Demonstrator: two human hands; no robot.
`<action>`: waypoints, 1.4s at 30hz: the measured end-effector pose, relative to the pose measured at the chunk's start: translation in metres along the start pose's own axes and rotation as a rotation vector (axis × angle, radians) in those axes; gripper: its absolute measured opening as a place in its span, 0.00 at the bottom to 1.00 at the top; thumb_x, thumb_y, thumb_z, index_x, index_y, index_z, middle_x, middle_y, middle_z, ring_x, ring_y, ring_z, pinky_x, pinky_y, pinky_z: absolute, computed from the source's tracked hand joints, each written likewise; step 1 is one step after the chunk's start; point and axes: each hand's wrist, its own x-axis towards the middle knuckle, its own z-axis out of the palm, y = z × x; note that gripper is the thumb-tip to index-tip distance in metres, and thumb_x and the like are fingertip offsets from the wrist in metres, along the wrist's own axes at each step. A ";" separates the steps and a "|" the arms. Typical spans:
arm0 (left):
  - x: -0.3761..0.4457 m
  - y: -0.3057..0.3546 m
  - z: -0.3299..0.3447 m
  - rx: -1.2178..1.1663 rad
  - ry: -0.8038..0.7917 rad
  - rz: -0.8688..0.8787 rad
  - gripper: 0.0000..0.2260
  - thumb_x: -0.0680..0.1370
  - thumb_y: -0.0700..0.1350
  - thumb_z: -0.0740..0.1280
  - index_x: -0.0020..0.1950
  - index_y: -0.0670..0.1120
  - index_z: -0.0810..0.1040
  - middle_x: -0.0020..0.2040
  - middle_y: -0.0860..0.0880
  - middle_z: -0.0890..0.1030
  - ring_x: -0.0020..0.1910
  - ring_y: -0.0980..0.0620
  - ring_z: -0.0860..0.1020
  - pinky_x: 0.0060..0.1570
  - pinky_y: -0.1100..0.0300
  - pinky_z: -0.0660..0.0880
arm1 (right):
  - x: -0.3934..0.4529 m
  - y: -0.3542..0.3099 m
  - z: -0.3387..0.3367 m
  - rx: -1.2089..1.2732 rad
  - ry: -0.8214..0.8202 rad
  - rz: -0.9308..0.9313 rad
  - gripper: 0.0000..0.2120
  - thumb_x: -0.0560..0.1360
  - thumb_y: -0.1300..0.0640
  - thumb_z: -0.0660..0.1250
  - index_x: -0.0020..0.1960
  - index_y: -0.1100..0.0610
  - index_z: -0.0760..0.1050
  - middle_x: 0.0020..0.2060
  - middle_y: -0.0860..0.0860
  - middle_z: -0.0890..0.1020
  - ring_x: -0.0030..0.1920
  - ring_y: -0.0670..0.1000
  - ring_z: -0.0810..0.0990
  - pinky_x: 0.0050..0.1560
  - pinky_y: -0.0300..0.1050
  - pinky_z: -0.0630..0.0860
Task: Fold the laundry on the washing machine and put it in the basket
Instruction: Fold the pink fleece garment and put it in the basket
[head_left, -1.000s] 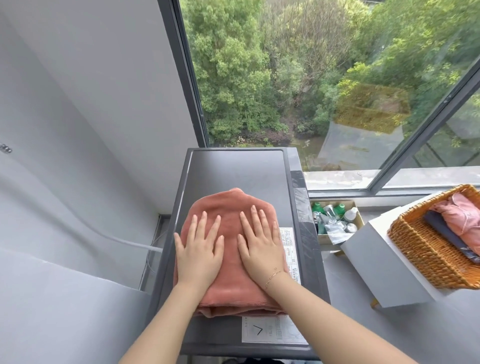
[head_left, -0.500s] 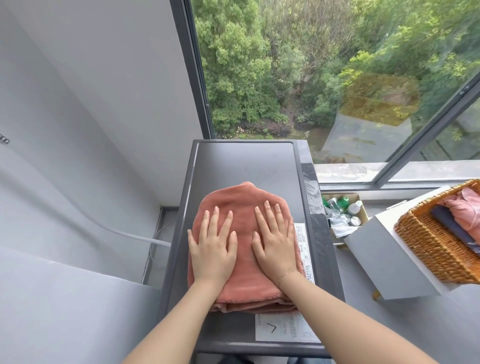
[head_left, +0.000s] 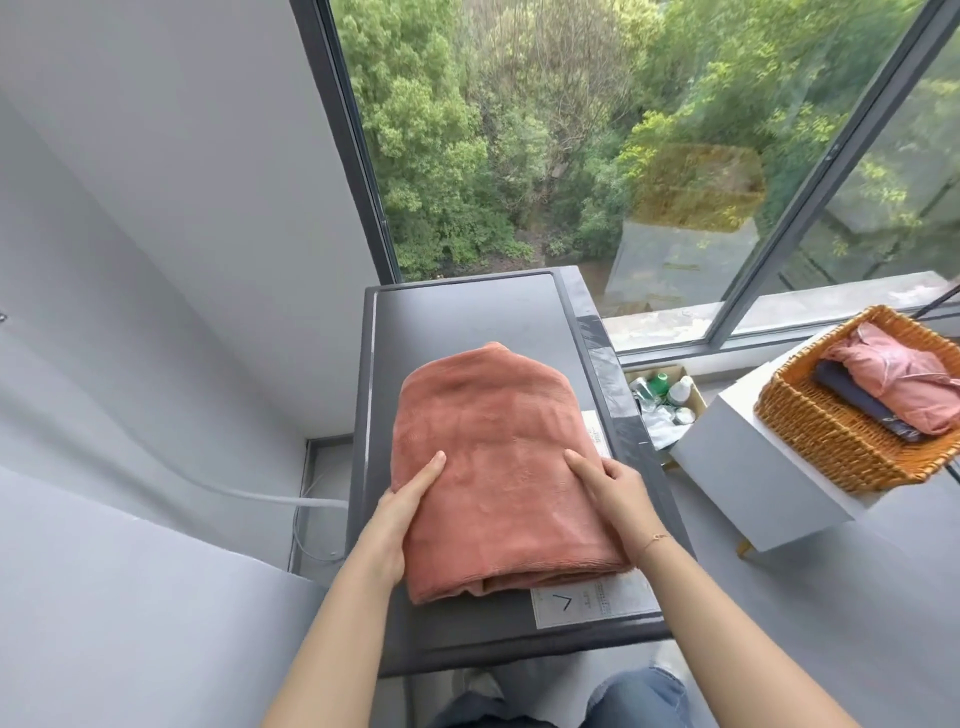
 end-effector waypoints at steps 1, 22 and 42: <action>0.002 0.004 0.000 0.018 -0.016 0.004 0.40 0.57 0.62 0.80 0.64 0.47 0.75 0.52 0.47 0.84 0.50 0.46 0.83 0.48 0.51 0.80 | -0.001 -0.003 -0.004 0.018 -0.068 0.041 0.24 0.67 0.38 0.72 0.42 0.60 0.77 0.38 0.49 0.82 0.41 0.49 0.80 0.42 0.42 0.76; -0.011 0.023 0.222 0.047 -0.409 0.016 0.17 0.67 0.45 0.75 0.54 0.42 0.80 0.47 0.42 0.85 0.42 0.47 0.84 0.46 0.53 0.77 | 0.005 0.001 -0.216 0.579 -0.133 0.079 0.26 0.68 0.52 0.73 0.64 0.58 0.73 0.55 0.59 0.82 0.57 0.59 0.81 0.61 0.56 0.76; 0.043 -0.054 0.575 0.101 -0.436 -0.167 0.16 0.71 0.47 0.71 0.56 0.42 0.80 0.46 0.42 0.84 0.41 0.43 0.84 0.48 0.50 0.78 | 0.110 0.088 -0.529 0.440 0.237 0.103 0.25 0.69 0.49 0.75 0.62 0.48 0.70 0.57 0.46 0.77 0.56 0.44 0.78 0.57 0.41 0.74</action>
